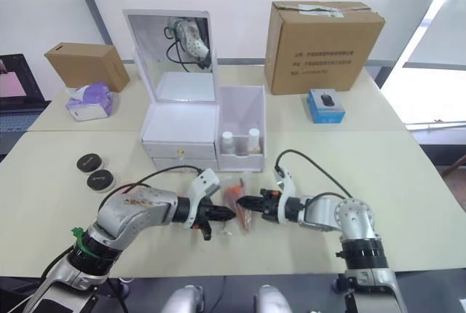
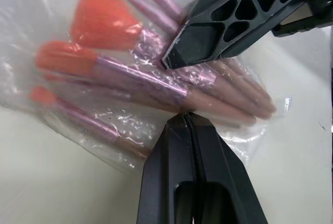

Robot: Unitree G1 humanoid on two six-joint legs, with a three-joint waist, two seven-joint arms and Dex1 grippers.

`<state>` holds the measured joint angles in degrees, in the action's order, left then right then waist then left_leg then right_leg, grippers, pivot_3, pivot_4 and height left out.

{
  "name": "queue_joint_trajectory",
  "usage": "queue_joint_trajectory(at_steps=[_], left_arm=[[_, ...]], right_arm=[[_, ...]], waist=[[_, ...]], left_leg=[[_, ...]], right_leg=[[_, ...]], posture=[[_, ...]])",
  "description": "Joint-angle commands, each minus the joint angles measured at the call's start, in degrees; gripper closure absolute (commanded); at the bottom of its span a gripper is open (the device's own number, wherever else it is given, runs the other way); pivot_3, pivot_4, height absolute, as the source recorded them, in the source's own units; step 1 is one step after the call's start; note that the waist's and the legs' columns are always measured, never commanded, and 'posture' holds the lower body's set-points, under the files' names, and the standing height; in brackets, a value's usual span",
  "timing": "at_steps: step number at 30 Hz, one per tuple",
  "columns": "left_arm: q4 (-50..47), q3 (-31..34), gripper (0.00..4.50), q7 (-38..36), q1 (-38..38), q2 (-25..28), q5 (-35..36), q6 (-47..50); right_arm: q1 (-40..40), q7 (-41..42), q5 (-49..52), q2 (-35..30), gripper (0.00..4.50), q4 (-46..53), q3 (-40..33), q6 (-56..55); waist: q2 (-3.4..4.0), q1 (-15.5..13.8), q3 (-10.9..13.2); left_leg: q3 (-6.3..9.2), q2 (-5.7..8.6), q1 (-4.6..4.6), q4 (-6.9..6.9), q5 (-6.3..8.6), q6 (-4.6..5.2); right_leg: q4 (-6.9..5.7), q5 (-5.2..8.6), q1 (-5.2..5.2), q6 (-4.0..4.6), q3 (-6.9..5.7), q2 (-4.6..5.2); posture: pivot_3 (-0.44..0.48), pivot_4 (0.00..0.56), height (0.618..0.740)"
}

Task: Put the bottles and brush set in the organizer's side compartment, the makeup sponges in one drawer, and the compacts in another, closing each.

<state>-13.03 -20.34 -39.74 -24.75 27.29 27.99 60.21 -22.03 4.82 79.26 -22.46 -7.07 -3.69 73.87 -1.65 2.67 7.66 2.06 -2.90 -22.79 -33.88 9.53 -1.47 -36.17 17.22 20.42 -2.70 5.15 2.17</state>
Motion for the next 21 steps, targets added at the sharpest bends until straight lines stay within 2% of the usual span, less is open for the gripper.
queue_joint_trajectory(at_steps=[1, 5, 9, 11, 13, 15, 18, 20, 21], left_arm=[[-2.35, 1.77, 4.5, -1.11, 1.96, 1.85, 0.87, 0.52], [-4.99, 7.39, 4.5, -1.61, 2.35, 1.01, 5.54, 2.49], [-9.13, 15.12, 4.5, -4.42, 2.96, 3.17, 12.32, 4.57], [-12.49, 15.35, 4.5, -7.59, 5.67, 5.94, 10.22, -3.06], [-14.27, 20.11, 4.5, -10.8, 10.01, 4.58, 12.84, -10.41], [-14.62, 26.25, 4.5, -12.27, 13.01, 4.54, 16.43, -12.63], [-13.38, 29.02, 4.5, -12.42, 13.78, 5.36, 18.1, -13.55], [-12.38, 30.3, 4.5, -12.87, 13.65, 5.7, 19.67, -13.44], [-12.15, 31.12, 4.5, -13.17, 13.73, 5.61, 20.97, -13.3]], right_arm=[[2.88, -0.25, -3.04, -0.75, 4.47, 1.73, -1.67, 0.63], [5.31, 0.35, -1.99, -2.15, 4.47, 8.01, -3.32, 1.49], [9.43, 3.37, -3.19, -6.43, 4.47, 21.63, -4.35, -1.03], [11.47, 6.84, -5.01, -8.1, 4.47, 28.04, -5.13, -4.8], [14.76, 12.32, -11.07, -8.92, 4.47, 36.83, -6.65, -13.98], [14.91, 19.11, -15.71, -13.33, 4.47, 43.38, -9.56, -20.54], [9.89, 23.16, -10.89, -16.73, 4.47, 40.27, -13.75, -21.39], [2.37, 26.72, -14.52, -19.59, 4.47, 35.07, -13.21, -23.43], [-0.8, 31.25, -20.9, -22.01, 4.47, 32.97, -10.63, -27.98]], waist=[[0.01, -0.08, 0.0], [0.11, -0.58, 0.06], [0.17, -1.03, 0.1], [0.22, -0.89, 0.09], [0.4, -0.66, 0.09], [0.47, -0.53, 0.18], [0.37, -0.51, 0.27], [0.34, -0.42, 0.29], [0.34, -0.42, 0.3]], left_leg=[[-0.01, 0.01, -0.03, 0.0, 0.0, 0.0], [-0.1, 0.06, -0.27, 0.0, 0.0, 0.0], [-0.22, 0.11, -1.03, -0.03, -0.01, 0.01], [-0.28, 0.11, -1.02, -0.04, -0.01, 0.0], [-0.34, 0.12, -0.96, 0.01, 0.0, 0.0], [-0.36, 0.09, -0.94, 0.02, 0.0, -0.01], [-0.38, 0.07, -0.94, 0.03, 0.0, -0.01], [-0.39, 0.07, -0.91, 0.02, 0.0, -0.01], [-0.47, 0.09, -0.91, 0.02, 0.0, -0.01]], right_leg=[[0.01, 0.01, 0.01, 0.01, 0.03, 0.0], [0.01, 0.02, 0.22, 0.02, 0.11, 0.07], [-0.02, -0.04, 0.79, -0.08, 0.22, 0.09], [-0.01, -0.06, 0.8, -0.1, 0.3, 0.08], [0.03, -0.06, 0.8, -0.1, 0.38, 0.09], [0.05, -0.03, 0.79, -0.07, 0.38, 0.09], [0.05, 0.1, 0.83, 0.17, 0.36, 0.09], [0.08, 0.12, 0.79, 0.22, 0.37, 0.09], [0.1, 0.11, 0.81, 0.24, 0.38, 0.16]], posture=[[0.0, 0.15, 0.74], [0.0, 0.15, 0.74], [0.0, 0.15, 0.74], [0.0, 0.15, 0.74], [0.0, 0.15, 0.74], [0.0, 0.15, 0.74], [0.0, 0.15, 0.74], [0.0, 0.15, 0.74], [0.0, 0.15, 0.74]])
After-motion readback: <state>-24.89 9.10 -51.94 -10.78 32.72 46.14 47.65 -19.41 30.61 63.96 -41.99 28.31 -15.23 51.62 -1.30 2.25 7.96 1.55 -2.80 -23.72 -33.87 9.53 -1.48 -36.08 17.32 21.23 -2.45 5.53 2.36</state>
